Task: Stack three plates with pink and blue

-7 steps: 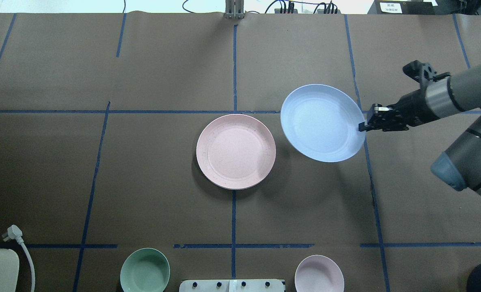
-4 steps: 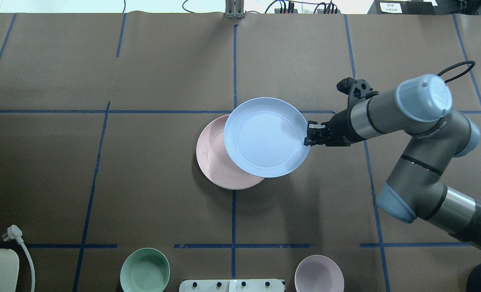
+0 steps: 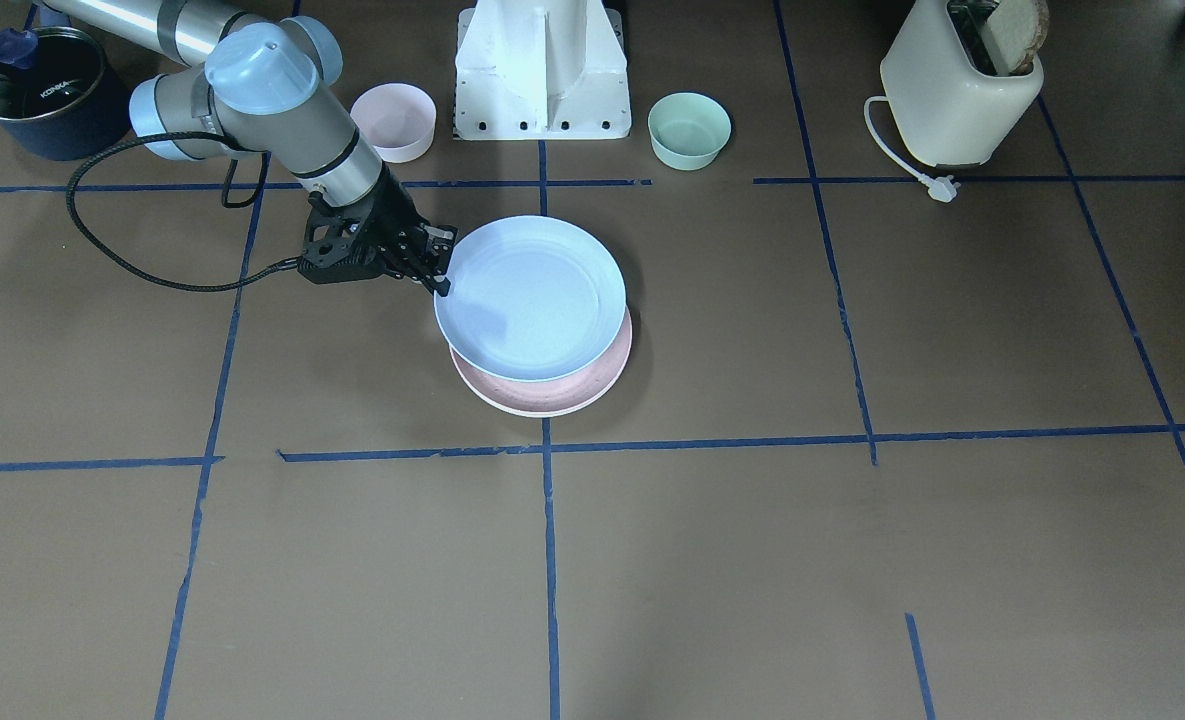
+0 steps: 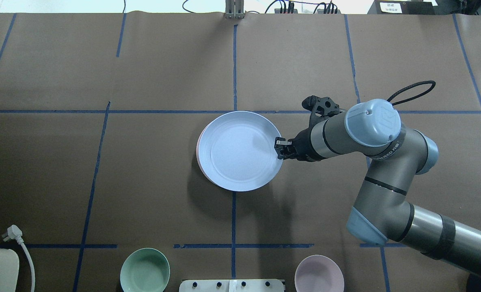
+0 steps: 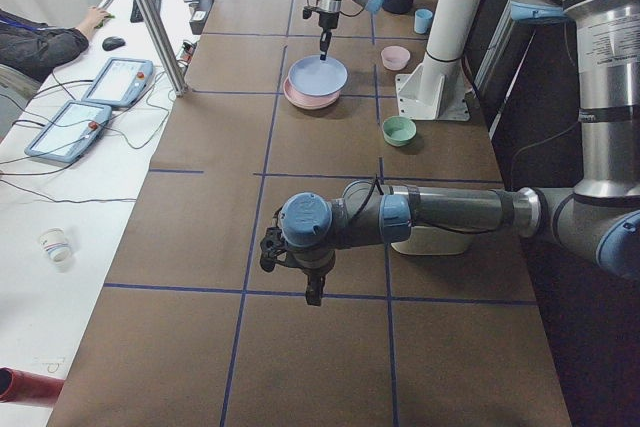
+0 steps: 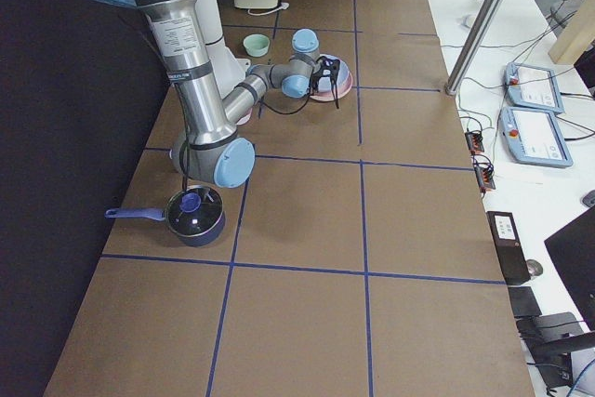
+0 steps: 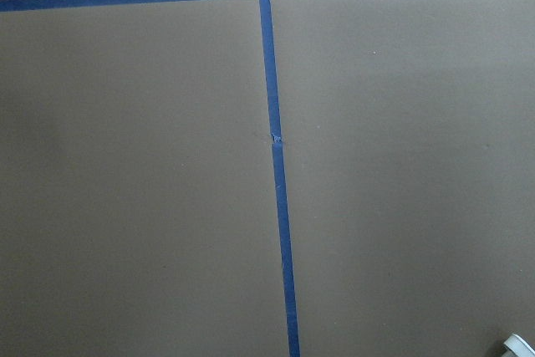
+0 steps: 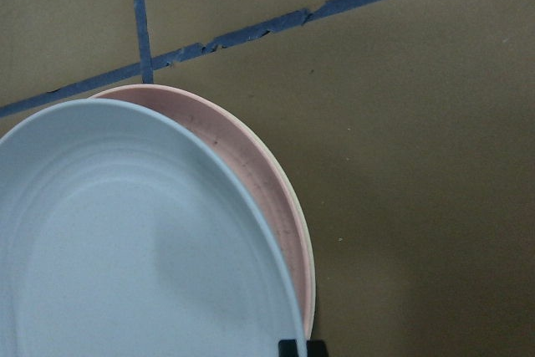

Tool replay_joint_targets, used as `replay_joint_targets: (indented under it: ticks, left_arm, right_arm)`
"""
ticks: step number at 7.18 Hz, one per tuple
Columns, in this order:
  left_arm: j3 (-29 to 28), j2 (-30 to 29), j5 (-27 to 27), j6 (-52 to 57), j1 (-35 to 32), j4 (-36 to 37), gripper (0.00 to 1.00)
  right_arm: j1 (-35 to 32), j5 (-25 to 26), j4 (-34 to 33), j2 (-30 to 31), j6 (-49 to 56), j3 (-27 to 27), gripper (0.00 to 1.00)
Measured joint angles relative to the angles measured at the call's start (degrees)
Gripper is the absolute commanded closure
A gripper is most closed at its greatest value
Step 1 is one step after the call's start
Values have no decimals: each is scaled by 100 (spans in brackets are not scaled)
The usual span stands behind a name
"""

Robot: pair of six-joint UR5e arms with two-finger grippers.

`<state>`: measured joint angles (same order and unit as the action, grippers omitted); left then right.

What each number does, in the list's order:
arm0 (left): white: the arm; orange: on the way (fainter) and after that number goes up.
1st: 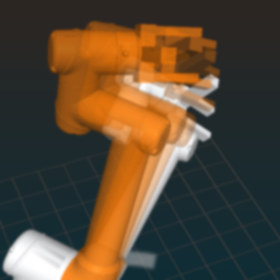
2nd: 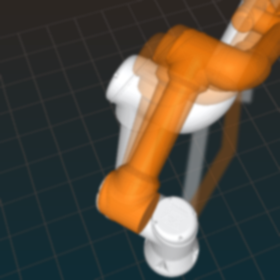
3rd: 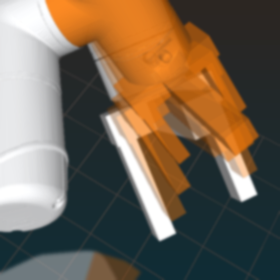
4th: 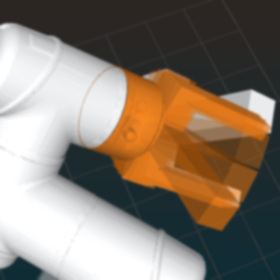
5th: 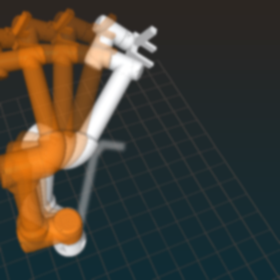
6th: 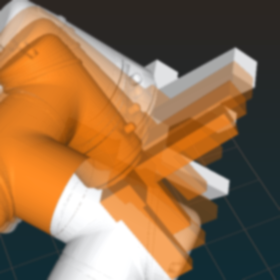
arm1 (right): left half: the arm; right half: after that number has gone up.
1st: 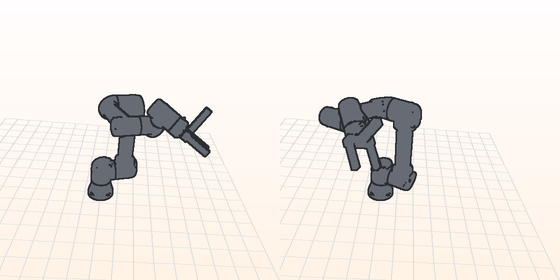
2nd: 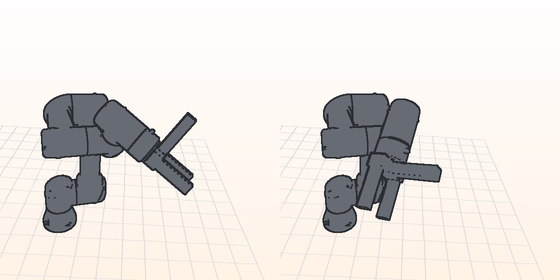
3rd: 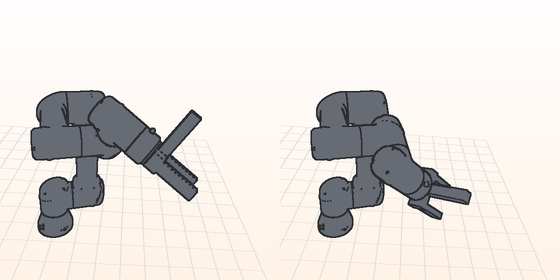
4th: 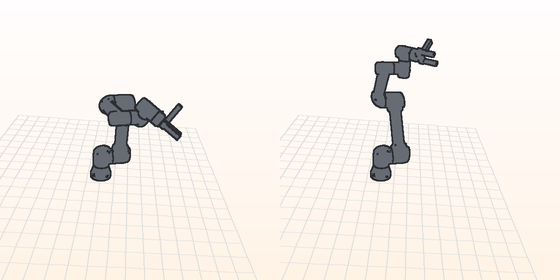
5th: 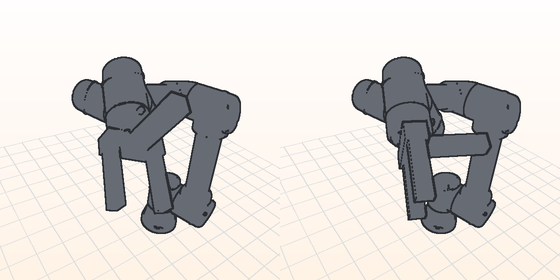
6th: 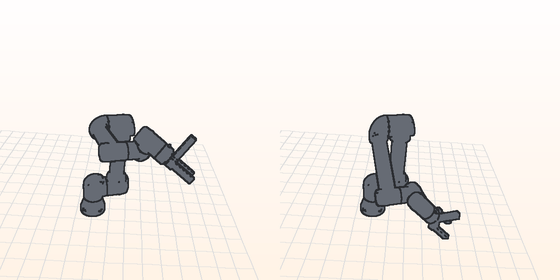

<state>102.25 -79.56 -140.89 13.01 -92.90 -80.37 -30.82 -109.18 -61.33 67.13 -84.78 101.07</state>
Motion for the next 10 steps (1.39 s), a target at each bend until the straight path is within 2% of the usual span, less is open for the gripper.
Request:
replay_joint_targets:
  ticks: [2, 3, 4, 7, 8, 10]
  left_arm:
    - [-7, 2, 0, 2, 0, 0, 0]
    - [-6, 2, 0, 3, 0, 2, 0]
    - [-5, 2, 0, 4, 0, 3, 0]
    - [23, 1, 0, -10, 0, 0, 0]
    - [39, -6, 8, -20, 0, 0, 0]
    - [26, -8, 59, -24, 0, 4, 0]
  right_arm:
    - [21, 96, -23, -98, -5, -106, 99]
    - [23, 125, -25, -178, -9, -195, 94]
    - [22, 137, -22, -218, -11, -249, 1]
    - [-89, 85, -224, -240, 28, -271, 0]
    - [-261, -79, -363, -241, 150, -261, 0]
    - [-1092, -927, -975, -199, 1216, -252, 0]
